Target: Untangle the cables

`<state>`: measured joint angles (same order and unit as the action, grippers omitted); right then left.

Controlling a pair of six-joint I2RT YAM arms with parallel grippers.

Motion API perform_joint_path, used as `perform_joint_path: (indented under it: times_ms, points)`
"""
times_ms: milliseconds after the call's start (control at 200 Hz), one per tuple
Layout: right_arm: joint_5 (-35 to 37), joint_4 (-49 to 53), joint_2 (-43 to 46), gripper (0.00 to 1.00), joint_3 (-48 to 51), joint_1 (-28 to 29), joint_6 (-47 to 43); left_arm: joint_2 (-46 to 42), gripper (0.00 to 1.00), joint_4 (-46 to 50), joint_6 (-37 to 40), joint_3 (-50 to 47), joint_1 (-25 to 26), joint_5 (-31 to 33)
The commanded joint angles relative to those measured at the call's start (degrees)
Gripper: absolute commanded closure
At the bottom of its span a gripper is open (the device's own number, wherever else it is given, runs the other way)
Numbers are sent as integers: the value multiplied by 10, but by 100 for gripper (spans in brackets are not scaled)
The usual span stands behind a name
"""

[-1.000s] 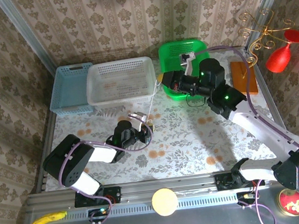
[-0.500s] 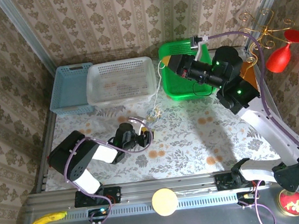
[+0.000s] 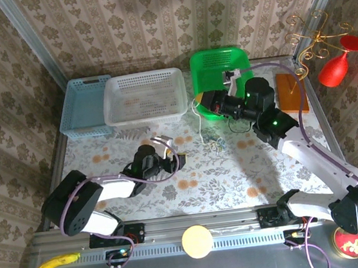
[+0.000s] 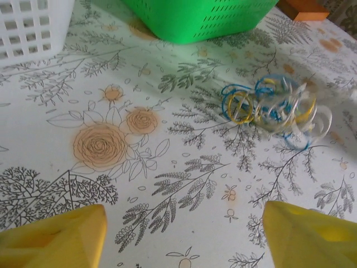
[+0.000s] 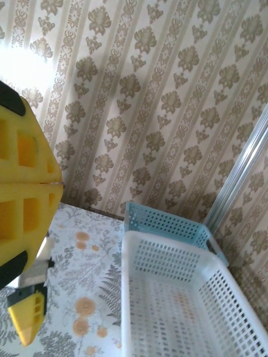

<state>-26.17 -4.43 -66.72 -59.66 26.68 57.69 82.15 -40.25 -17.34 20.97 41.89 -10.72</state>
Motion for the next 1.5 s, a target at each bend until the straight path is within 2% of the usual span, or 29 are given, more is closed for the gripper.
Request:
perform_joint_path:
  times_ms: [0,170,350,490,510,595,640,760,830,990,1175,1325,1490]
  points:
    - [-8,-41,18,100,6,13,7,-25,21,53,1,26,-4,-1]
    - [28,-15,10,100,62,38,-25,-50,15,61,-7,28,-5,8]
    - [78,-16,-55,100,124,74,-60,-78,14,70,-20,19,-5,28]
    - [82,-20,-144,100,110,102,-86,-119,12,107,-43,13,-5,96]
    - [82,-12,-158,97,101,106,-92,-126,11,111,-46,12,-4,104]
    - [61,18,-199,64,62,119,-120,-156,9,130,-52,8,-6,136]
    - [57,34,-207,53,48,123,-134,-171,7,145,-52,9,-8,144]
    - [88,74,-169,38,42,122,-165,-200,4,200,-44,25,-14,143]
    - [120,113,-135,35,42,115,-186,-207,3,225,-33,35,-13,136]
    - [167,143,-66,35,94,67,-183,-199,2,264,-21,54,-13,129]
    - [178,142,-26,36,155,17,-166,-182,2,286,-26,69,-13,147]
    - [218,146,-34,39,179,9,-172,-166,1,296,-27,85,-13,143]
    - [223,107,-80,48,200,-5,-163,-133,1,307,-16,109,-10,117]
